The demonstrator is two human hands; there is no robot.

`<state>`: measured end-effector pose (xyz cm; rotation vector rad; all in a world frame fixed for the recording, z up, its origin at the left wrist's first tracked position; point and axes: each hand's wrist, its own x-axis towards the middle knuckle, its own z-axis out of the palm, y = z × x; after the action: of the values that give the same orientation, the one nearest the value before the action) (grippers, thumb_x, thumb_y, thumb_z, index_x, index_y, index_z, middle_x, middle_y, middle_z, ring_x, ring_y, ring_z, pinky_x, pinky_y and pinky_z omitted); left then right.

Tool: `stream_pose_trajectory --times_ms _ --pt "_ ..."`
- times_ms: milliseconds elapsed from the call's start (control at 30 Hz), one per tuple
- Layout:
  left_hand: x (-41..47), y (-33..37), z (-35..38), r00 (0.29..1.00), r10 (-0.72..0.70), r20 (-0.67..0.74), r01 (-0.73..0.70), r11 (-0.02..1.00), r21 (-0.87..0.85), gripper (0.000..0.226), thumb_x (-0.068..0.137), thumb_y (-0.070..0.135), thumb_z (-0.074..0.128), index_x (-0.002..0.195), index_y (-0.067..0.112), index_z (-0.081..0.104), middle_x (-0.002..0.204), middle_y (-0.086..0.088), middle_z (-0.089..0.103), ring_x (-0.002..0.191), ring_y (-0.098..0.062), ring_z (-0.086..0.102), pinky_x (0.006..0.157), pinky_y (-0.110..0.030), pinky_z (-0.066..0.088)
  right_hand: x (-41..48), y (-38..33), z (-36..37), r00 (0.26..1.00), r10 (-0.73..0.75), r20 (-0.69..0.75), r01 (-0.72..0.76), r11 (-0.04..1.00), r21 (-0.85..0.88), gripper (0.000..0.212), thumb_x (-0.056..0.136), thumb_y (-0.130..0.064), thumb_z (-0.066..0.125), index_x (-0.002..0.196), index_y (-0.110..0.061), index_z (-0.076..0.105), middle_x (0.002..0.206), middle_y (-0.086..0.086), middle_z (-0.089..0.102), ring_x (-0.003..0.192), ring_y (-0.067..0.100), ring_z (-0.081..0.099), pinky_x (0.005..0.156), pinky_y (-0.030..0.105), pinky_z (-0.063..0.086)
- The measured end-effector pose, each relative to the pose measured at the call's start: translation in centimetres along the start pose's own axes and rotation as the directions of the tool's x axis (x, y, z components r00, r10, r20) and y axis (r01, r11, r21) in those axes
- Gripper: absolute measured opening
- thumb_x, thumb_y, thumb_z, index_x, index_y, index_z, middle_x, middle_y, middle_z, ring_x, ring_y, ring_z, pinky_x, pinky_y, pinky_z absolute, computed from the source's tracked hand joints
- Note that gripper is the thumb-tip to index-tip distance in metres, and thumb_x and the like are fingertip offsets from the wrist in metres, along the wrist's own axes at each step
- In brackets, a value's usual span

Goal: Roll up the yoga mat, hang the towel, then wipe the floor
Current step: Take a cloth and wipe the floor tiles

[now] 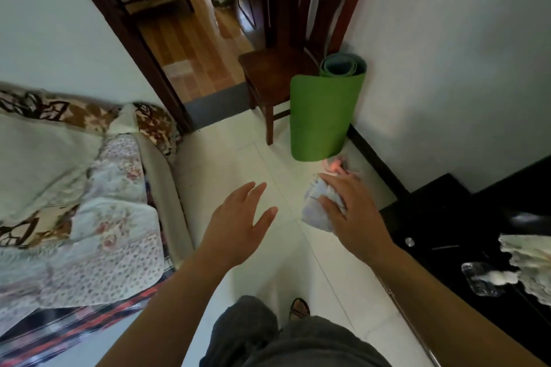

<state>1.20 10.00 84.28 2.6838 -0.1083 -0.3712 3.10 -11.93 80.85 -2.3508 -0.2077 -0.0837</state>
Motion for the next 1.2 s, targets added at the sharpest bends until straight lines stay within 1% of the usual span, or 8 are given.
stream_pose_trajectory --times_ms 100,300,467,600,667,900,1100,1200 --pt "4.1 -0.7 -0.9 1.0 -0.025 0.005 0.025 0.999 -0.035 0.058 0.094 0.051 0.031 0.146 0.027 0.021 0.155 0.001 0.023 0.141 -0.017 0.022 0.113 -0.033 0.021 4.1 0.0 0.8 1.0 -0.011 0.02 0.011 1.0 0.002 0.033 0.092 -0.027 0.055 0.125 -0.023 0.053 0.122 -0.003 0.056 0.105 -0.001 0.04 0.093 0.021 0.033" --pt "13.3 -4.2 -4.1 0.999 -0.031 -0.029 0.029 0.998 -0.049 0.059 0.093 0.053 0.029 0.146 0.027 0.022 0.154 0.003 0.026 0.14 -0.017 0.026 0.114 -0.036 0.024 14.8 -1.1 4.3 0.995 -0.038 0.088 0.039 0.999 -0.006 0.033 0.093 -0.028 0.054 0.125 -0.021 0.052 0.117 -0.003 0.056 0.103 0.007 0.047 0.089 0.024 0.04" --pt "22.0 -10.1 -8.9 0.997 -0.046 -0.054 0.044 0.998 -0.043 0.06 0.093 0.054 0.029 0.146 0.027 0.023 0.153 0.002 0.028 0.139 -0.016 0.027 0.114 -0.038 0.027 26.3 -3.0 7.6 0.992 -0.069 0.102 0.069 0.998 -0.002 0.035 0.092 -0.033 0.051 0.124 -0.018 0.054 0.115 -0.002 0.058 0.101 0.008 0.051 0.084 0.011 0.036" --pt "29.3 -13.9 -13.6 0.997 -0.065 -0.045 0.065 0.998 -0.019 0.061 0.092 0.055 0.027 0.146 0.028 0.023 0.153 0.002 0.028 0.139 -0.017 0.026 0.113 -0.042 0.029 34.9 -4.6 9.0 0.991 -0.099 0.086 0.094 0.994 0.062 0.039 0.088 -0.033 0.049 0.124 -0.018 0.054 0.109 -0.008 0.054 0.098 0.008 0.051 0.085 0.014 0.037" --pt "33.1 -15.2 -15.5 0.996 -0.058 -0.063 0.058 0.998 -0.011 0.061 0.092 0.055 0.027 0.146 0.027 0.023 0.153 0.001 0.028 0.139 -0.018 0.027 0.112 -0.044 0.03 38.9 -4.5 9.9 0.991 -0.1 0.093 0.096 0.994 0.051 0.036 0.091 -0.031 0.051 0.125 -0.018 0.053 0.111 -0.005 0.055 0.098 0.008 0.05 0.084 0.01 0.034" --pt "41.8 -18.1 -19.4 0.998 -0.043 -0.035 0.043 0.999 -0.003 0.064 0.09 0.058 0.025 0.146 0.026 0.025 0.151 0.002 0.031 0.138 -0.016 0.03 0.111 -0.042 0.031 48.2 -3.7 13.1 0.989 -0.072 0.132 0.06 0.994 0.094 0.042 0.089 -0.044 0.046 0.127 -0.026 0.05 0.117 -0.004 0.056 0.104 0.011 0.053 0.09 0.026 0.046" --pt "52.3 -19.4 -21.8 0.998 -0.055 -0.026 0.055 0.998 0.001 0.059 0.094 0.052 0.03 0.145 0.025 0.025 0.15 0.003 0.032 0.135 -0.014 0.034 0.111 -0.033 0.031 58.8 -0.3 14.3 0.993 -0.019 0.119 0.007 0.994 0.108 0.035 0.092 -0.034 0.053 0.126 -0.029 0.05 0.118 -0.005 0.055 0.104 0.013 0.054 0.09 0.033 0.048" --pt "59.5 -19.1 -23.2 0.999 -0.039 -0.016 0.039 0.999 0.023 0.058 0.094 0.052 0.032 0.146 0.026 0.025 0.15 0.003 0.032 0.135 -0.015 0.035 0.11 -0.035 0.033 65.2 2.0 14.5 0.996 0.02 0.092 -0.027 0.996 0.083 0.034 0.092 -0.033 0.053 0.126 -0.032 0.05 0.119 -0.007 0.054 0.105 0.014 0.052 0.091 0.034 0.046"
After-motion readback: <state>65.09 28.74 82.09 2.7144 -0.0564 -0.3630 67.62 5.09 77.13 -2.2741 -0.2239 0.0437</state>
